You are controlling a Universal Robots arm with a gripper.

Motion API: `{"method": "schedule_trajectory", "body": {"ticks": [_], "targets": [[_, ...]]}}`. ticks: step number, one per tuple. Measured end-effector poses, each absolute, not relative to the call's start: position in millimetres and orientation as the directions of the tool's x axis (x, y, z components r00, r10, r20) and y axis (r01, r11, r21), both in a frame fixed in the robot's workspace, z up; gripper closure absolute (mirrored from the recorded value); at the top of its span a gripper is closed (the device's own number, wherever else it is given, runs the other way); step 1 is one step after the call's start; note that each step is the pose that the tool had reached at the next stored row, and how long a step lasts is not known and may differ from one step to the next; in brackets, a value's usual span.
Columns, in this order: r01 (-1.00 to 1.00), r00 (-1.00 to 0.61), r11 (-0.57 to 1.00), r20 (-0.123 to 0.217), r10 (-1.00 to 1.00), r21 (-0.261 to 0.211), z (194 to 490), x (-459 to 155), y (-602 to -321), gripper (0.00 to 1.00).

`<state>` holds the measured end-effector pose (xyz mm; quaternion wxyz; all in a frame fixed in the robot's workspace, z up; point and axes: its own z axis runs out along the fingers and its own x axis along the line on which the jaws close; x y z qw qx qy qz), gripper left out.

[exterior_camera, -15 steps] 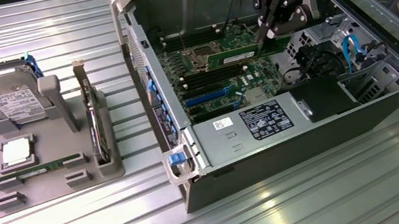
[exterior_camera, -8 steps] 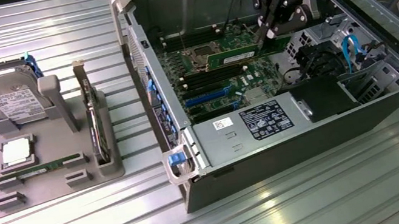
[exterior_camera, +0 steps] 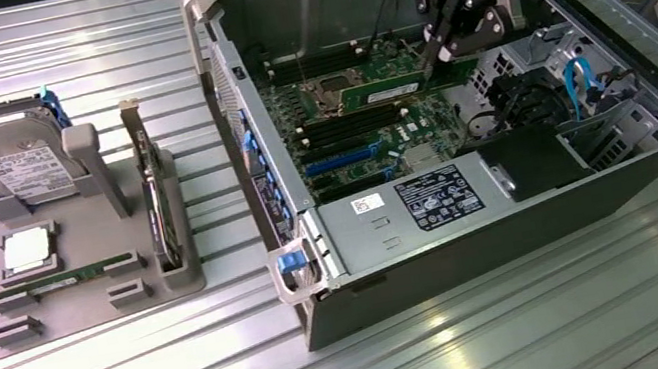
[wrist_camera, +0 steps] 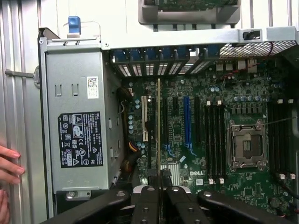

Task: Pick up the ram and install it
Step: 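Pick up the ram and move it above insertion slot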

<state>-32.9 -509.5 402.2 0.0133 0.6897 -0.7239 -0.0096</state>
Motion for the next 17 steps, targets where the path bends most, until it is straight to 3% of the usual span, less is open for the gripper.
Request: {"method": "schedule_trajectory", "body": {"ticks": [17], "targets": [[-0.998,-0.048,0.048,0.008,-0.999,0.032,402,-33,-484,0.88]]}}
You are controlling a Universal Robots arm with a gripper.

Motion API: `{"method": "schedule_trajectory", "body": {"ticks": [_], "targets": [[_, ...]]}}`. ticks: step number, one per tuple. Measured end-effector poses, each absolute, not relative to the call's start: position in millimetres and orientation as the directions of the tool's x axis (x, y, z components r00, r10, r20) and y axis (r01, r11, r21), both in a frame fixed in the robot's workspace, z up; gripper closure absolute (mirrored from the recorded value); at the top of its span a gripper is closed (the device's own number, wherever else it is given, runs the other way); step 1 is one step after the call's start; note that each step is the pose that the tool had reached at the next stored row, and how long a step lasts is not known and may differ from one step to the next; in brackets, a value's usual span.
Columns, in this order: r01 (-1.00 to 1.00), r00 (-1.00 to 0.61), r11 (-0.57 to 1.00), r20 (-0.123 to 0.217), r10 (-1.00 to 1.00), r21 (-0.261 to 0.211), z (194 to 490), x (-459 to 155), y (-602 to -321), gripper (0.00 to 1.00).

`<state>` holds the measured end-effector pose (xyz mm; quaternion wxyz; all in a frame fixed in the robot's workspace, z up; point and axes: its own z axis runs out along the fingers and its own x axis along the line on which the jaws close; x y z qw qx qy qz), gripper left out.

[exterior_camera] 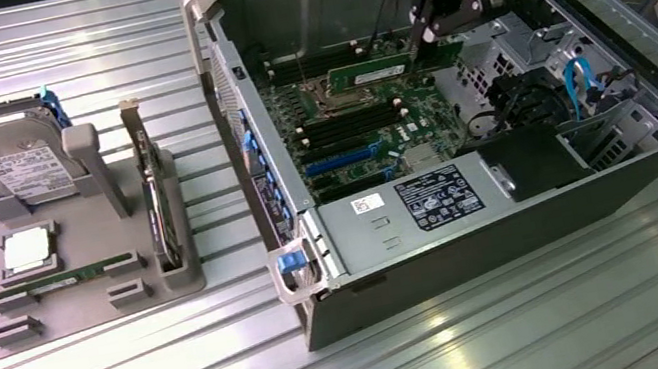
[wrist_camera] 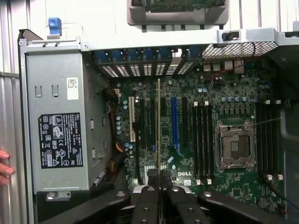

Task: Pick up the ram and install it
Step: 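Pick up the ram and move it above insertion slot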

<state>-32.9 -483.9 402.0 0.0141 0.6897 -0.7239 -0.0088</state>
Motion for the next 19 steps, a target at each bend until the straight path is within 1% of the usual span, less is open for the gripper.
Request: {"method": "schedule_trajectory", "body": {"ticks": [7,10,19], "targets": [[-0.998,-0.048,0.049,0.013,-0.999,0.032,402,-33,-471,0.88],[-0.998,-0.048,0.049,0.02,-0.999,0.032,402,-33,-464,0.88],[-0.998,-0.048,0.049,0.028,-0.998,0.031,401,-33,-453,0.88]]}}
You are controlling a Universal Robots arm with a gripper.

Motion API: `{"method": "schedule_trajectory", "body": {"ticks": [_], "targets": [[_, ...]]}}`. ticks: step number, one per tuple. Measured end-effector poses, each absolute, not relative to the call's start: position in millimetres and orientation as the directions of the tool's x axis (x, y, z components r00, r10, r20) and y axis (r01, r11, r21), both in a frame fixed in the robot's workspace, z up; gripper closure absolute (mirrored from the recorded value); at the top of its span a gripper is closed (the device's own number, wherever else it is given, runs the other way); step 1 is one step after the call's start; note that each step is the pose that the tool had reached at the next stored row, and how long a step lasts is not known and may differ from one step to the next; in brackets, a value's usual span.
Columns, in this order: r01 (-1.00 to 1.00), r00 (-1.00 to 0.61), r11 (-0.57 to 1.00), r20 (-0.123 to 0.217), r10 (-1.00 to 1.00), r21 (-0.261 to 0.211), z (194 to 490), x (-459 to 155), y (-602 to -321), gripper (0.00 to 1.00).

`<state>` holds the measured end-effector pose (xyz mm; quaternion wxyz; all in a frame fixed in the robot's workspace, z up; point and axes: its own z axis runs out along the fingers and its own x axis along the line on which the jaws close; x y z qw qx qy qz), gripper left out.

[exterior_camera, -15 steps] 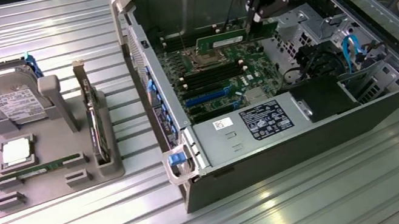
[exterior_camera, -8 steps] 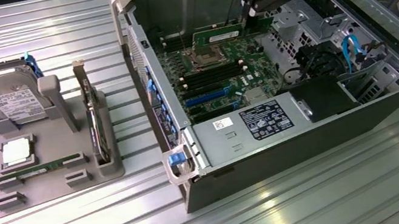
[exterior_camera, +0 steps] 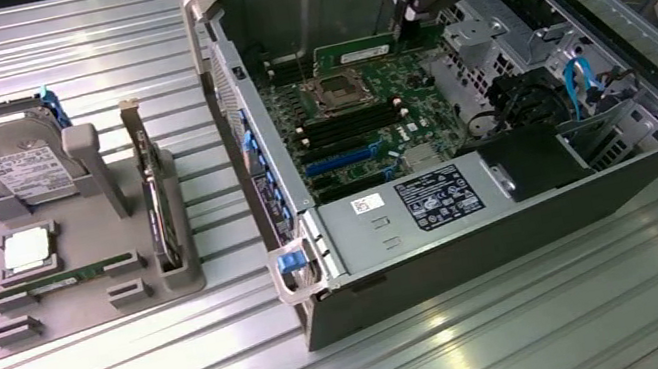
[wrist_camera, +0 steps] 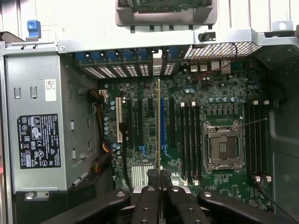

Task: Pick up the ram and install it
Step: 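Pick up the ram and move it above insertion slot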

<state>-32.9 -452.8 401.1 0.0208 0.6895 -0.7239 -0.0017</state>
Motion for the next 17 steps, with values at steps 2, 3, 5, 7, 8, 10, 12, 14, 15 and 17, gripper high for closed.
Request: {"method": "schedule_trajectory", "body": {"ticks": [2,3,5,7,8,10,12,14,15,17], "targets": [[-0.998,-0.048,0.049,0.028,-0.998,0.031,400.9,-32.8,-451.8,0.88],[-0.998,-0.048,0.049,0.028,-0.998,0.031,400.8,-32.9,-451.6,0.88],[-0.998,-0.048,0.049,0.029,-0.998,0.031,400.4,-32.9,-451.5,0.88],[-0.998,-0.048,0.049,0.029,-0.998,0.031,399.9,-32.9,-451.5,0.88],[-0.998,-0.048,0.049,0.029,-0.998,0.031,399.6,-32.9,-451.4,0.88],[-0.998,-0.048,0.049,0.029,-0.998,0.031,398.8,-32.9,-451.5,0.88],[-0.998,-0.048,0.049,0.029,-0.998,0.031,398.0,-32.9,-451.5,0.88],[-0.998,-0.048,0.049,0.029,-0.998,0.031,397.4,-32.9,-451.5,0.88],[-0.998,-0.048,0.049,0.029,-0.998,0.031,397.4,-32.9,-451.5,0.88],[-0.998,-0.048,0.049,0.029,-0.998,0.031,397.3,-32.9,-451.5,0.88]]}}
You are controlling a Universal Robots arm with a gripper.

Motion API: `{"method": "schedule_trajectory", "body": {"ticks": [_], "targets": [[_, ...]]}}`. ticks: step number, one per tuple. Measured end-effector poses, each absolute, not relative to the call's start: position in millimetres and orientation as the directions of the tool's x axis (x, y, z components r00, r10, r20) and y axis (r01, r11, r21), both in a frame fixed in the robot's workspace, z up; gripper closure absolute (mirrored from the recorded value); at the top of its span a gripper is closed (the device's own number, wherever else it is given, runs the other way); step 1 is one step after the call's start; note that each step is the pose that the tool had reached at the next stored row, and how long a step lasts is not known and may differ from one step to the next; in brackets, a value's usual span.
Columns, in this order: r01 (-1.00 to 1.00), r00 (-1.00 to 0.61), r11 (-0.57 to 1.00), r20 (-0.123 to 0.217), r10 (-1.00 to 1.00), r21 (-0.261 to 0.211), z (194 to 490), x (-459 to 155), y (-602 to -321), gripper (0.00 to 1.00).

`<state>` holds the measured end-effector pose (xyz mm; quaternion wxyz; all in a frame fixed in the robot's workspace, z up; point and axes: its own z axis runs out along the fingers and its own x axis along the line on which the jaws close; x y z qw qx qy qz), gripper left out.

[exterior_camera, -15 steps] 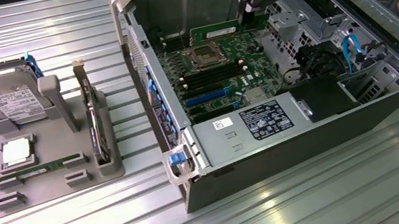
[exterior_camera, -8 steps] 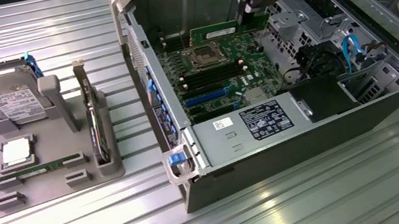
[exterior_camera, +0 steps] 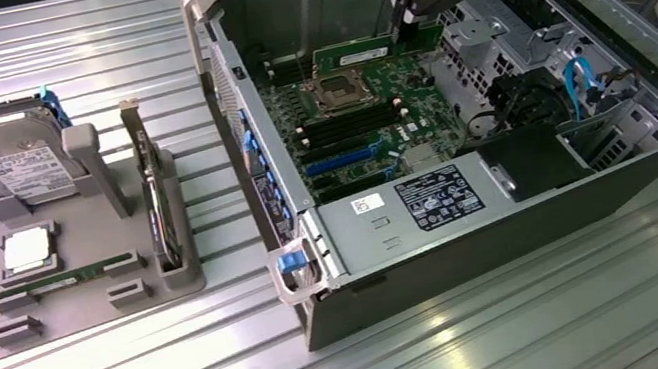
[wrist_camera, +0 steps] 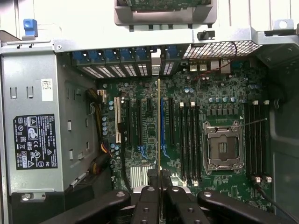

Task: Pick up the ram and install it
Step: 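Pick up the ram and move it above insertion slot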

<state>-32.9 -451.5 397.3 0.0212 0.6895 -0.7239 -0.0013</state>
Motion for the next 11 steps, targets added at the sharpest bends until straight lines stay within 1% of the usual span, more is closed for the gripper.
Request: {"method": "schedule_trajectory", "body": {"ticks": [6,11], "targets": [[-0.998,-0.047,0.047,0.01,-0.999,0.032,397.2,-33.0,-451.4,0.88],[-0.999,-0.043,0.043,0.007,-0.999,0.03,397.2,-35.6,-451.5,0.88]]}}
